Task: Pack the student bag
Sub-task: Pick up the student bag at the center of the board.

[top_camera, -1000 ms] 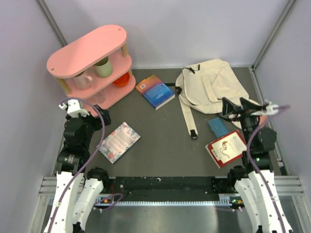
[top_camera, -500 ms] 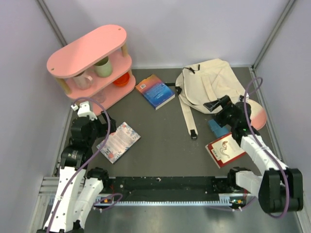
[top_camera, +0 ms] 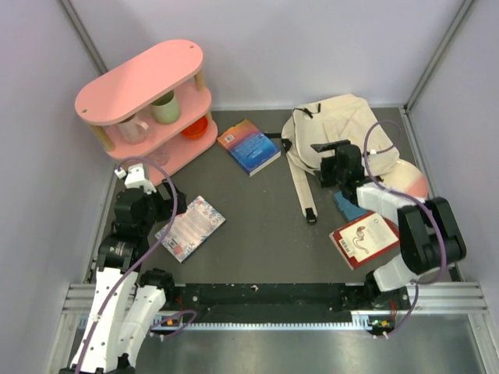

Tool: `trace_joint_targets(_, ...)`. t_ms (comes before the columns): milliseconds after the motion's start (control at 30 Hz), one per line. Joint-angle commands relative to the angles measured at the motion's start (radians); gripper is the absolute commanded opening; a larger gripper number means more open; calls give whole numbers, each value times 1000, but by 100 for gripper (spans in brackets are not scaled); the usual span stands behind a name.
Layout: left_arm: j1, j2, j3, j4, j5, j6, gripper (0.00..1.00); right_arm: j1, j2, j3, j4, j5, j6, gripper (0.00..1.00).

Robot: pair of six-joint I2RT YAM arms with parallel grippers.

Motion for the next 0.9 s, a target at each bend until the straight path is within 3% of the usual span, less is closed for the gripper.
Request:
trace_joint_targets(0, 2, -6, -6, 8, 12, -10, 99, 8, 151, 164, -49, 77, 155, 98)
trace_joint_targets(100, 2, 1, -6, 8, 12, -10, 99, 28, 202, 181, -8, 61, 184, 98)
trace_joint_targets(333, 2, 4, -9, 13, 9, -13, 99, 80, 130, 109, -11, 147, 173, 97)
trace_joint_targets(633, 2, -2, -9, 13, 13, -14, 99, 115, 77, 89, -129, 238, 279, 94)
trace_joint_targets(867, 2, 1, -12, 15, 18, -16, 99, 101, 174, 184, -207, 273, 328, 91)
